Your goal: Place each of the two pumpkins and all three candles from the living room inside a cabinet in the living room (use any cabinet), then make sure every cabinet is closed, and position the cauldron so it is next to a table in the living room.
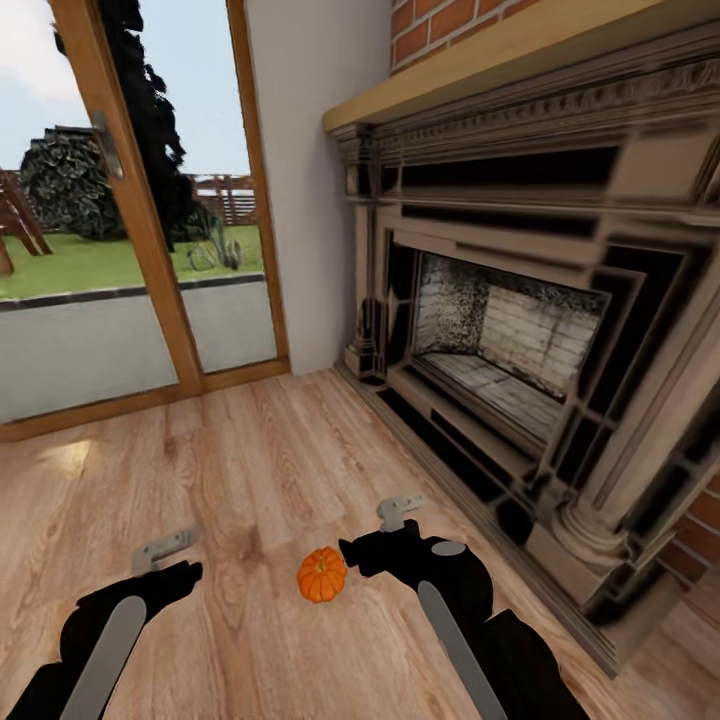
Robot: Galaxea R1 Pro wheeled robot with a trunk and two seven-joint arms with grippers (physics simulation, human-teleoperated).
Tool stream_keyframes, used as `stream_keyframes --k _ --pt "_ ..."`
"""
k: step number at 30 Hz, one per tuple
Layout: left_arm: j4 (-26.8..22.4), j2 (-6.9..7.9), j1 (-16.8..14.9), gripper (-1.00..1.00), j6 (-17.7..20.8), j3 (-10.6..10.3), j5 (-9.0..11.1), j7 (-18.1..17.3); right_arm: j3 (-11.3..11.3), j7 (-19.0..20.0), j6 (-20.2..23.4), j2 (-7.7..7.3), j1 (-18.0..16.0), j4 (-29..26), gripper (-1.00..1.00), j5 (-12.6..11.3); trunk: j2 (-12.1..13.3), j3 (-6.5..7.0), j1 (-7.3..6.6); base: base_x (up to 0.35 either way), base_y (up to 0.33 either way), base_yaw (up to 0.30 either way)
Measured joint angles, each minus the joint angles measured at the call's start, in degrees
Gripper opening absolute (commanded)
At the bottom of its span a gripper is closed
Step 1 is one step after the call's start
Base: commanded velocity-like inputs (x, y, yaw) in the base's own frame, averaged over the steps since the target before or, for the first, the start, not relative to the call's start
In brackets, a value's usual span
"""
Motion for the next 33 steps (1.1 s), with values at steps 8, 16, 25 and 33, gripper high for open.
stream_keyframes --k 8,16,25,33 --pt "0.03 -0.06 1.20 1.00 -0.17 1.78 0.02 -0.10 0.12 0.04 -0.08 -0.01 0.26 -0.03 1.00 0.01 0.00 0.00 0.00 0.000 0.000 0.291" --pt "0.04 -0.07 4.65 1.00 -4.33 3.30 0.00 0.27 0.13 0.00 -0.09 -0.01 0.34 -0.03 1.00 0.01 0.00 0.00 0.00 0.000 0.000 0.291" --pt "0.02 -0.28 5.73 1.00 -4.94 4.88 -0.01 0.07 0.19 0.04 -0.11 -0.02 0.36 -0.03 1.00 0.02 0.00 0.00 0.00 0.000 0.157 0.290" --pt "0.06 -0.33 5.79 1.00 -4.97 5.05 0.04 -0.01 0.28 0.02 -0.17 0.00 0.38 -0.03 1.00 0.05 0.00 0.00 0.00 0.000 0.303 0.290"
